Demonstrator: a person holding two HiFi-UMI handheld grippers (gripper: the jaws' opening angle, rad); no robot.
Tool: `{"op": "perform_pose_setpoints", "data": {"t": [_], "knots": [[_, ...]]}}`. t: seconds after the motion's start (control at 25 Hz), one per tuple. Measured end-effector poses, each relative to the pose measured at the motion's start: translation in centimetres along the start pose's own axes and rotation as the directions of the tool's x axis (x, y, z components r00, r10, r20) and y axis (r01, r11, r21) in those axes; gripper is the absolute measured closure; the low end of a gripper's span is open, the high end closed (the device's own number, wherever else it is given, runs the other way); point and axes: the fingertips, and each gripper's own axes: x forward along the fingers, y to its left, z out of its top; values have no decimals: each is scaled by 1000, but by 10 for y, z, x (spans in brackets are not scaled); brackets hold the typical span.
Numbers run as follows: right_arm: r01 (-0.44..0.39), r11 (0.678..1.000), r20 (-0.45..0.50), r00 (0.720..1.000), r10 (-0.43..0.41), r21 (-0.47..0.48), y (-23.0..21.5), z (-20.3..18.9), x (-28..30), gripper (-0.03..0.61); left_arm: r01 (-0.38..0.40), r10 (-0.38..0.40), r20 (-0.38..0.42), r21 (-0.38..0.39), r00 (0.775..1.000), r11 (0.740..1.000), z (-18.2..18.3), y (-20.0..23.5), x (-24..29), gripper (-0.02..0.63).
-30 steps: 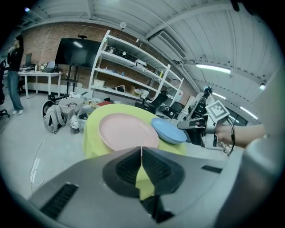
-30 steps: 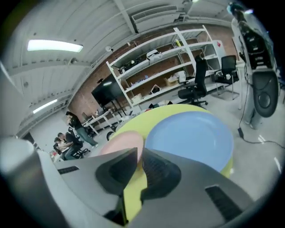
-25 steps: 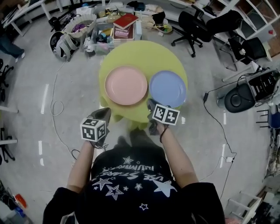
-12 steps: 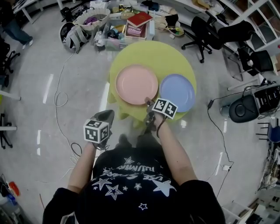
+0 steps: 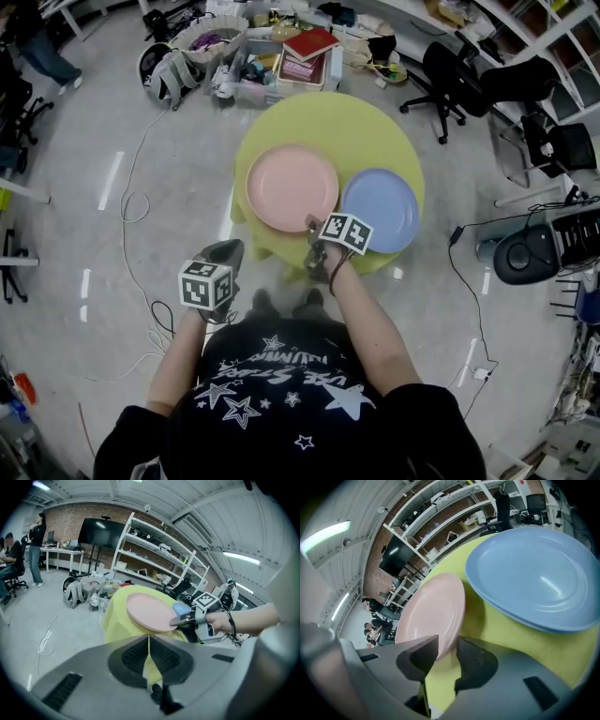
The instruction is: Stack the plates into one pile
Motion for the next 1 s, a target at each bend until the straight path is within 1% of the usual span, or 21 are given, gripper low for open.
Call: {"op": "perform_pose_setpoints", "data": {"t": [0.2, 0.36, 0.6, 0.76, 1.0], "knots": [[-2, 1000, -14, 1000, 2, 7, 0, 3, 1, 462, -16, 16, -3, -10, 1000, 1000, 0, -3, 4, 594], [-20, 1000, -4, 1000, 20, 14, 8, 7, -4, 474, -28, 28, -9, 2, 1000, 1000, 1, -4, 3, 594], [-41, 999, 62, 997, 40, 8, 14, 25, -18, 528, -29, 29, -1, 4, 1000, 1000, 3, -14, 4, 594], [-41, 997, 48, 998, 44, -65, 15, 29, -24, 545, -29, 29, 8, 9, 1000, 1000, 7, -20, 5, 594], [-75, 995, 58, 995, 79, -69, 12, 40, -41, 543, -28, 27, 15, 21, 1000, 999, 13, -33, 9, 594]]}}
